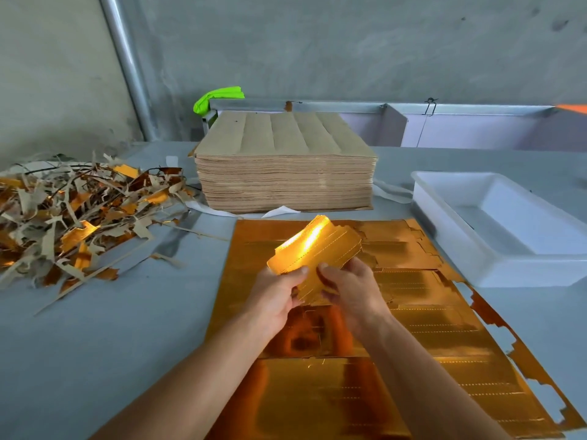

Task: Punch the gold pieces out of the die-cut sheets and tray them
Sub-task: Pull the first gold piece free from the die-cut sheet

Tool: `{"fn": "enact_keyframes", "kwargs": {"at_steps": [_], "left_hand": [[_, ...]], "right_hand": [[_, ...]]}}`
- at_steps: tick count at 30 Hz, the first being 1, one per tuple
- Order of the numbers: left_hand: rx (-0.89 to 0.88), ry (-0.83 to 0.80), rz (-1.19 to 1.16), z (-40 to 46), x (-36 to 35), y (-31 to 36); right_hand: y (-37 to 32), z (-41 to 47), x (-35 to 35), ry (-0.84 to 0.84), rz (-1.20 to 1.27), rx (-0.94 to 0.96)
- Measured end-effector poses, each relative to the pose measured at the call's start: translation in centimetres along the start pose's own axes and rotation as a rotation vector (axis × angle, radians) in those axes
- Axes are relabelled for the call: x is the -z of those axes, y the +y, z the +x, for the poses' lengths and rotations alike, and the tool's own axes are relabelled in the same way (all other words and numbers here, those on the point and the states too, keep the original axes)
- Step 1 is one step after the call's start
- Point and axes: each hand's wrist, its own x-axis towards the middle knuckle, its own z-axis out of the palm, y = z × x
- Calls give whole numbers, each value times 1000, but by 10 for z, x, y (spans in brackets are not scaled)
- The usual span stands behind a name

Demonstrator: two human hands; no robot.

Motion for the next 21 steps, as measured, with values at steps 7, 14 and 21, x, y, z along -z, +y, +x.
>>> {"fn": "enact_keyframes", "kwargs": {"at_steps": [7,14,21], "left_hand": [[25,66,194,14,-24,21],[-3,-20,343,14,-40,-3],[33,27,307,17,-56,-6]], "right_hand": [[-20,8,17,-16,-196,43],[-16,12,24,-6,-233,83],[-19,22,31,104,-349,120]]}}
